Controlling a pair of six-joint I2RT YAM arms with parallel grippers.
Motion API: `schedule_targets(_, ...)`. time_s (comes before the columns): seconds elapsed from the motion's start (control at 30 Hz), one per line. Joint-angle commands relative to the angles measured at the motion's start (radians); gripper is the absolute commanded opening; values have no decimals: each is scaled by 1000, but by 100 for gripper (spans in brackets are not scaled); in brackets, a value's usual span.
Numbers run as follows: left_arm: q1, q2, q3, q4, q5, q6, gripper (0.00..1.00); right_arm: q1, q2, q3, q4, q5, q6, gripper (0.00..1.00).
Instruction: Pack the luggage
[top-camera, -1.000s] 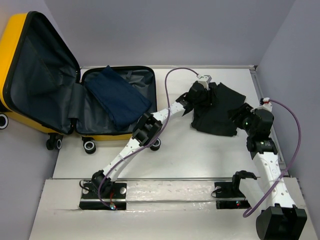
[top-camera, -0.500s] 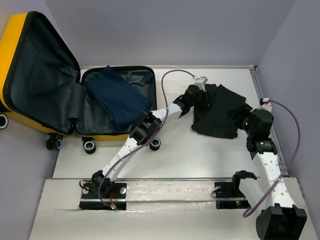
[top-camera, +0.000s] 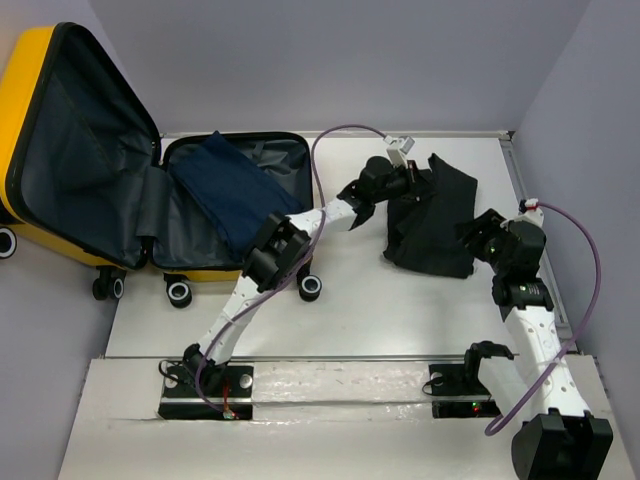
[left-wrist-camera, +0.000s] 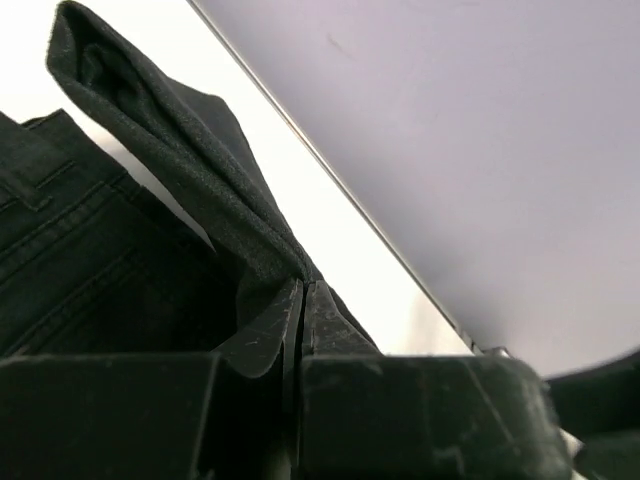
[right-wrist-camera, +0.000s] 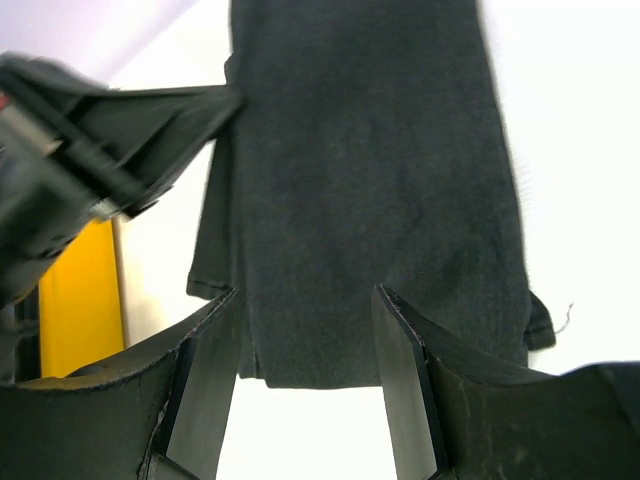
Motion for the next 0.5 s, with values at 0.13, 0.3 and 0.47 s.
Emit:
schedule_targets(0.13,125,-227,-373,322,-64,-88,6,-2,26,-9,42,14,-15,60)
schedule_targets(0.3,174,-152,-378,305,-33,-96,19,-2,53,-12,42,-3,-21,71)
schedule_targets(0.47,179,-134,-330,145,-79,-12,74,-2,99,-6,36,-3,-20,79)
